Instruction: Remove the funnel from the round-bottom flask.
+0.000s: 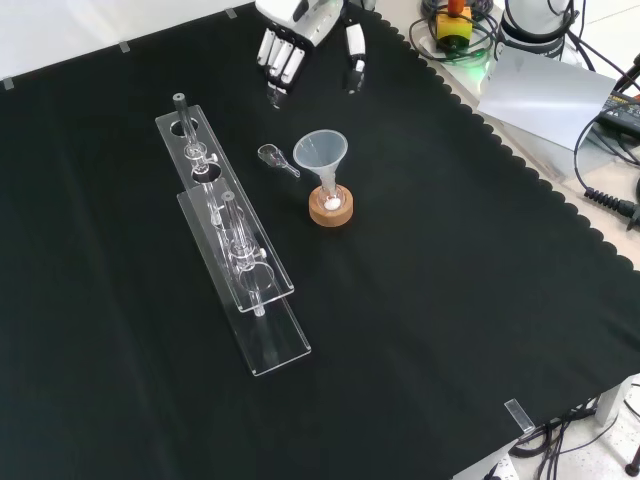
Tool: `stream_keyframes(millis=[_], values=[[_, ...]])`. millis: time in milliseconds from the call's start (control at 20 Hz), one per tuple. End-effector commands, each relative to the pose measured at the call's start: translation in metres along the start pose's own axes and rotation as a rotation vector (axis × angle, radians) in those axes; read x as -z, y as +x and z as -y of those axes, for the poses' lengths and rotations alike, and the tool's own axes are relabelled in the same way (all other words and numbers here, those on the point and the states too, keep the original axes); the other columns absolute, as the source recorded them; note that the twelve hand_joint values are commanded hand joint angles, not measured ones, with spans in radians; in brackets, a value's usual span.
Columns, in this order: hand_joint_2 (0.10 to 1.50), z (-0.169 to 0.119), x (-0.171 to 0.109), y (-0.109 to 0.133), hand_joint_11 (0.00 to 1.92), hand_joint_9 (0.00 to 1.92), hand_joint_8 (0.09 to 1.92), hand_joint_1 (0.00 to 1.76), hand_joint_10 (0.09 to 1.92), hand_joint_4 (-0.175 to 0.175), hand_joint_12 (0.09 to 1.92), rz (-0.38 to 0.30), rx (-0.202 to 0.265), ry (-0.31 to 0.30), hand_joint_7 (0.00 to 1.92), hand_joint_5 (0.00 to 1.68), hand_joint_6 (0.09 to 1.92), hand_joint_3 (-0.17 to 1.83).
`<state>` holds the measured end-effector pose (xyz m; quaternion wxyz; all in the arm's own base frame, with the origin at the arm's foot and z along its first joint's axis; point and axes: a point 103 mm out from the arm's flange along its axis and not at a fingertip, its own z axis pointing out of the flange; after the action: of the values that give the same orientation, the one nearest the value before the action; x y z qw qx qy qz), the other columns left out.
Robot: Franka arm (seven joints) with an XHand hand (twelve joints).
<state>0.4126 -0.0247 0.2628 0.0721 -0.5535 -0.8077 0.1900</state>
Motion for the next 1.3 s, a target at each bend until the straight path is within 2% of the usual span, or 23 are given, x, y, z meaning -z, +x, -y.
stream_keyframes(millis=[50,400,650,900,1300], values=[[0.67,-0.010,0.003,0.022,0.46,0.45,0.68,0.52,0.66,-0.029,1.37,0.005,0.058,0.029,0.16,0.21,0.09,0.36],[0.68,-0.026,0.005,0.038,0.33,0.28,0.65,0.51,0.74,-0.016,1.41,0.074,0.096,0.091,0.02,0.17,0.09,0.29],[0.68,-0.035,0.004,0.043,0.29,0.19,0.47,0.52,0.77,0.005,1.43,0.096,0.111,0.124,0.00,0.12,0.09,0.25],[0.68,-0.043,-0.001,0.044,0.29,0.17,0.40,0.54,0.79,0.024,1.43,0.121,0.126,0.162,0.00,0.10,0.09,0.24],[0.68,-0.053,-0.007,0.045,0.29,0.21,0.44,0.57,0.80,0.040,1.43,0.154,0.126,0.215,0.00,0.11,0.09,0.23]])
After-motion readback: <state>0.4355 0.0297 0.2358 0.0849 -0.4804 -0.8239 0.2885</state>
